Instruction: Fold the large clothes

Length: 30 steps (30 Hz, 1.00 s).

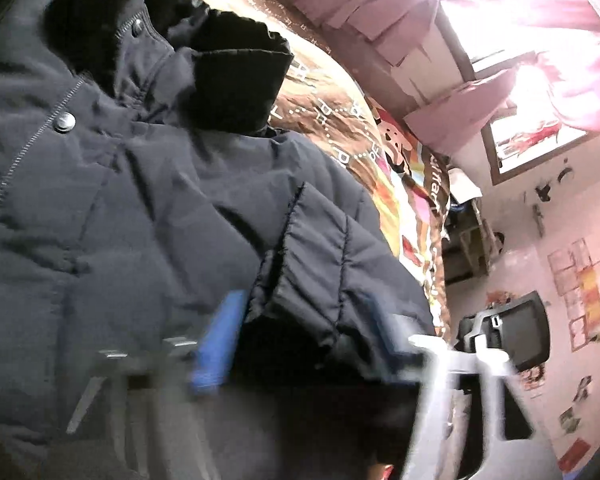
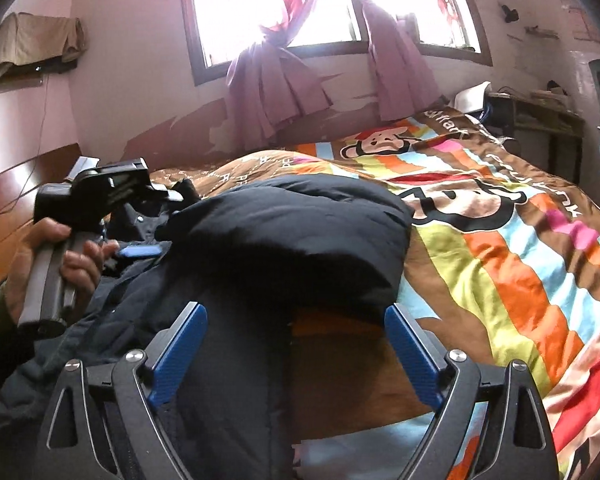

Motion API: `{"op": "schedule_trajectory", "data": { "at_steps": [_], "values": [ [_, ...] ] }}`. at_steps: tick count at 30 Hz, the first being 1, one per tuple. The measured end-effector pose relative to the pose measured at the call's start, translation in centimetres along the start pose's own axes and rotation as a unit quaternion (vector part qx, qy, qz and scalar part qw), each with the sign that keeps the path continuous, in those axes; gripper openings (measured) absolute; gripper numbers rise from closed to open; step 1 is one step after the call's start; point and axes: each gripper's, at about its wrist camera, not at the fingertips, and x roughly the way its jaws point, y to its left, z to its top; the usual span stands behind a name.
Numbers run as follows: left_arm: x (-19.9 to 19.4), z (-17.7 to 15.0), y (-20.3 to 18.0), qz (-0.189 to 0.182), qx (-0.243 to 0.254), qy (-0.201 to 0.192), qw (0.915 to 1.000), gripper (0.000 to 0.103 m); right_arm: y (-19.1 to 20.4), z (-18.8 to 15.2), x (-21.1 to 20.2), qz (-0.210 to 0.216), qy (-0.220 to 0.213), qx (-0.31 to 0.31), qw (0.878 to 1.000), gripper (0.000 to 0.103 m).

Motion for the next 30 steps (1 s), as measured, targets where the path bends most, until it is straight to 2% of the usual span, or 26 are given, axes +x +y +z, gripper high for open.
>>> {"op": "schedule_trajectory", "data": {
  "at_steps": [1,2,3,6,10,13,17,24,30],
  "values": [
    [0.1,0.3,0.0,0.004,-0.002,-0.003,1.0,0.029,0.0,0.0,-0.1,0.0,0.0,-0.001,1.0,0.09],
    [-0.2,0.5,0.0,0.007,-0.001,-0.013,0.9999,0.016,0.0,0.1,-0.1,-0.002,0.0,-0.002,1.0,0.09],
    [-0.8,0.7,0.1,0.006,0.0,-0.022,0.9997,0.01,0.1,0.1,-0.2,-0.004,0.0,-0.003,1.0,0.09],
    [-3.1,0.9,-0.1,-0.001,0.011,-0.056,0.9984,0.005,0.3,0.6,-0.6,-0.009,-0.002,-0.009,1.0,0.09],
    [-7.7,0.3,-1.4,0.006,0.061,-0.102,0.993,0.004,1.6,2.0,-1.3,-0.008,-0.011,-0.018,1.0,0.09],
    [-12.0,-1.0,-2.4,0.01,0.104,-0.15,0.9832,0.004,3.0,3.1,-1.9,-0.001,-0.023,-0.025,0.999,0.09],
    [-18.8,-3.1,-3.3,0.033,0.154,-0.233,0.9597,0.004,5.4,5.1,-2.3,-0.01,-0.031,-0.031,0.999,0.09],
    [-25.3,-7.9,-2.3,0.086,0.212,-0.308,0.9234,0.004,9.0,7.3,-2.5,0.009,-0.038,-0.046,0.998,0.09],
    [-29.3,-10.6,1.7,0.138,0.21,-0.325,0.9117,0.003,11.9,7.5,-1.1,0.037,-0.014,-0.068,0.997,0.09]
  ]
}}
